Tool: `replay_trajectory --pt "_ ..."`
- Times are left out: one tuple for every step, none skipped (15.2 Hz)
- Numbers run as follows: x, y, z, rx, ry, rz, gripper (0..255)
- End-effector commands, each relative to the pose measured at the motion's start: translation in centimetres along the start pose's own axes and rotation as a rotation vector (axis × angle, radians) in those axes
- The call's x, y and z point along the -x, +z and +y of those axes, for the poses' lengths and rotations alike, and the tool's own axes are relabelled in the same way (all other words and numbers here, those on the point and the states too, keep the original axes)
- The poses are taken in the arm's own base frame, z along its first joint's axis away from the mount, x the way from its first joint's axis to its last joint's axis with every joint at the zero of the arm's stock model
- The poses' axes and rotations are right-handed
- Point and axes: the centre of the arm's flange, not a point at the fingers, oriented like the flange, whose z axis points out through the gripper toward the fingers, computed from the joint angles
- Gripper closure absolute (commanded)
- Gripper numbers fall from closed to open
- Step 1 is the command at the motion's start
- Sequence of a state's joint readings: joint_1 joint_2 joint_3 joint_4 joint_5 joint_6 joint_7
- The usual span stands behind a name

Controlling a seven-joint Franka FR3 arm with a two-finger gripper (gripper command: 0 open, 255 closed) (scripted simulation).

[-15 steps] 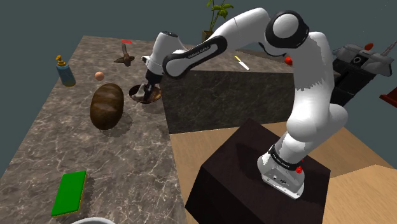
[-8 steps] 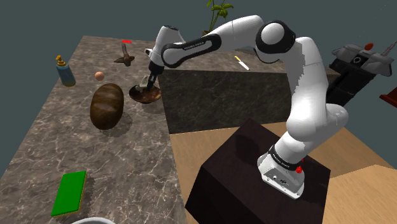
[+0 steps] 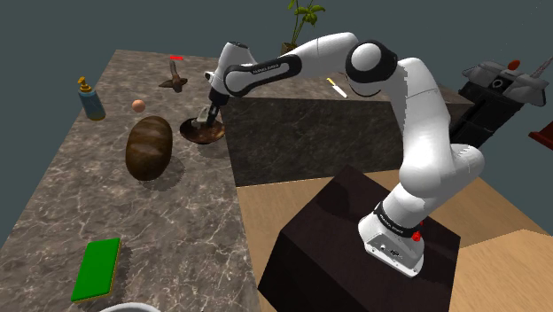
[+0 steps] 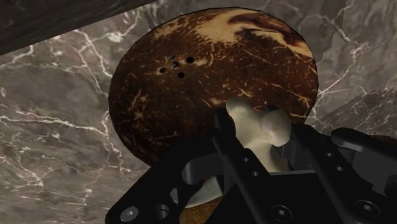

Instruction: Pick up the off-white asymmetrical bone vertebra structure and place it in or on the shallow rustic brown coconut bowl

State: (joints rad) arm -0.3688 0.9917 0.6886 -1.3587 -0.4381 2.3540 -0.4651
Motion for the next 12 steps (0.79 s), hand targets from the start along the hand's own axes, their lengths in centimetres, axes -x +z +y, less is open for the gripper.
replay_trajectory --pt "0.4 1.1 0.1 0.0 0.0 0.0 255" --pt "0.5 1.6 0.1 0.0 0.0 0.0 255" --pt "0.7 2.1 0.1 0.0 0.0 0.0 255" --pt "0.8 2.6 0.2 0.0 0.0 0.0 255" --pt "1.0 3.0 0.2 0.0 0.0 0.0 255" --pt "1.0 3.0 0.2 0.0 0.0 0.0 255" --pt "1.0 3.0 0.2 0.0 0.0 0.0 255" --pt "1.0 3.0 0.2 0.0 0.0 0.0 255" --pt "1.0 3.0 0.2 0.0 0.0 0.0 255" --pt "1.0 3.0 0.2 0.0 0.0 0.0 255" --pt "1.0 3.0 0.2 0.0 0.0 0.0 255" --pt "1.0 3.0 0.2 0.0 0.0 0.0 255"
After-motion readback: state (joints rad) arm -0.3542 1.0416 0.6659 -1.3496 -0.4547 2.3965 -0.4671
